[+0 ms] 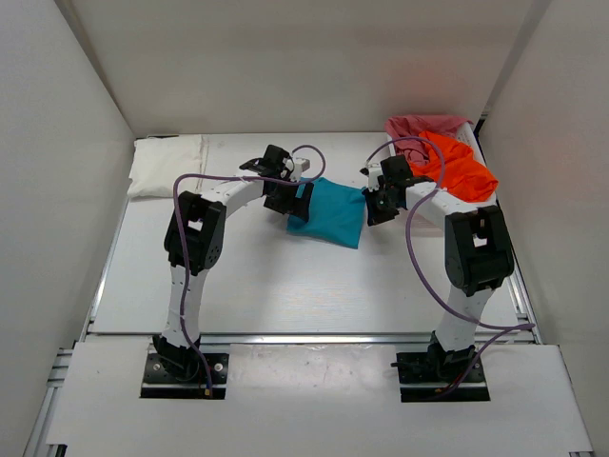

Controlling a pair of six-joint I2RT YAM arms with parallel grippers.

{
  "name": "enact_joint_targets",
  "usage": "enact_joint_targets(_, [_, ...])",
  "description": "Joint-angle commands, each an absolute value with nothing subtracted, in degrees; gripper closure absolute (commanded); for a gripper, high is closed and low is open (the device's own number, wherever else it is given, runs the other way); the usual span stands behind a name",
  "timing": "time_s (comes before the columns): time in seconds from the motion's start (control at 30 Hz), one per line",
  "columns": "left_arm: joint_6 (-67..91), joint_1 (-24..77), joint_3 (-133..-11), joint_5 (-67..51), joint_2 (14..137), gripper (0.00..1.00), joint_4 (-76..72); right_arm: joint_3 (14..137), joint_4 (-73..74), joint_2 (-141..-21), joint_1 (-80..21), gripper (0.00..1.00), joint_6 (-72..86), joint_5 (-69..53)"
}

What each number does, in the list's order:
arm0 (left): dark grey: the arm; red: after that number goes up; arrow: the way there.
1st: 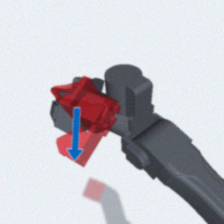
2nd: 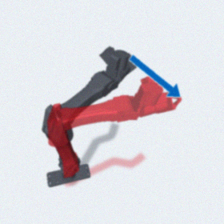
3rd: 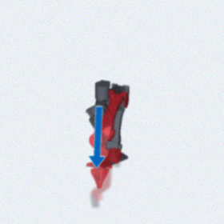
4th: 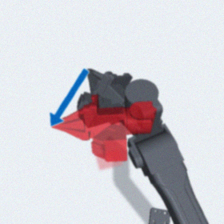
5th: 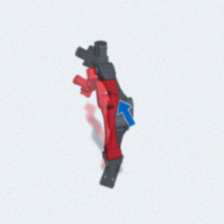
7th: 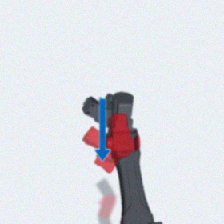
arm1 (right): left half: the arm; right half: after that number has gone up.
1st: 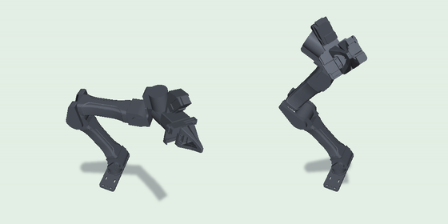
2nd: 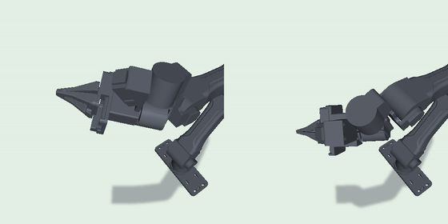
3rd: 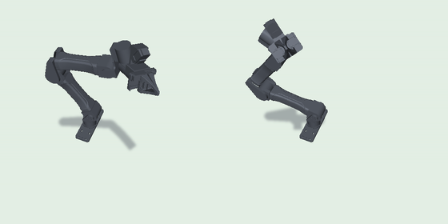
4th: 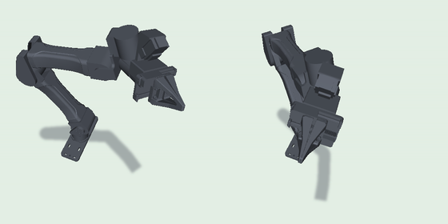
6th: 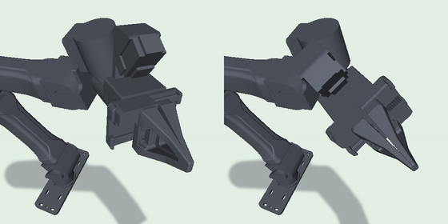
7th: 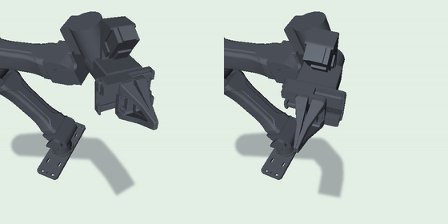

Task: Fold and stack the t-shirts
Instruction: Put the neatly folded tshirt into the corner of the board with the left arm

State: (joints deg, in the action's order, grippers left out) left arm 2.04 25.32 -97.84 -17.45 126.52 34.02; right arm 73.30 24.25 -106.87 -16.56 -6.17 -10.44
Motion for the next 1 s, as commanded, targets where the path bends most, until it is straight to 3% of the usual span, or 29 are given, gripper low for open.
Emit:
enact_joint_targets(0.0, [3.69,25.31,-97.64,-20.48,128.14,0.04,32.88,74.18,23.55,-107.92,-16.17,0.98,-4.75,-9.58])
enact_joint_targets(0.57, [8.09,23.12,-97.29,-27.77,134.38,0.23,31.73,76.64,23.73,-114.43,-18.54,0.99,-4.66,-11.6])
enact_joint_targets(0.8, [8.97,23.03,-98.52,-34.27,136.67,0.55,30.5,78.57,24.6,-116.1,-18.81,0.99,-4.4,-12.57])
enact_joint_targets(0.87, [9.23,23.2,-98.26,-37.17,136.84,0.71,29.97,79.36,24.87,-116.37,-18.9,0.99,-4.57,-13.18])
enact_joint_targets(0.9, [9.66,23.38,-98.35,-37.53,136.67,0.93,29.88,80.06,24.7,-116.8,-19.07,0.99,-4.66,-13.1])
enact_joint_targets(0.93, [9.93,23.47,-98.18,-37.62,136.15,1.0,29.88,80.07,24.7,-116.28,-19.07,0.99,-4.57,-13.01])
enact_joint_targets(0.97, [9.76,23.21,-98.0,-38.14,135.53,1.0,29.71,80.16,24.7,-115.93,-19.51,0.99,-4.74,-12.92])
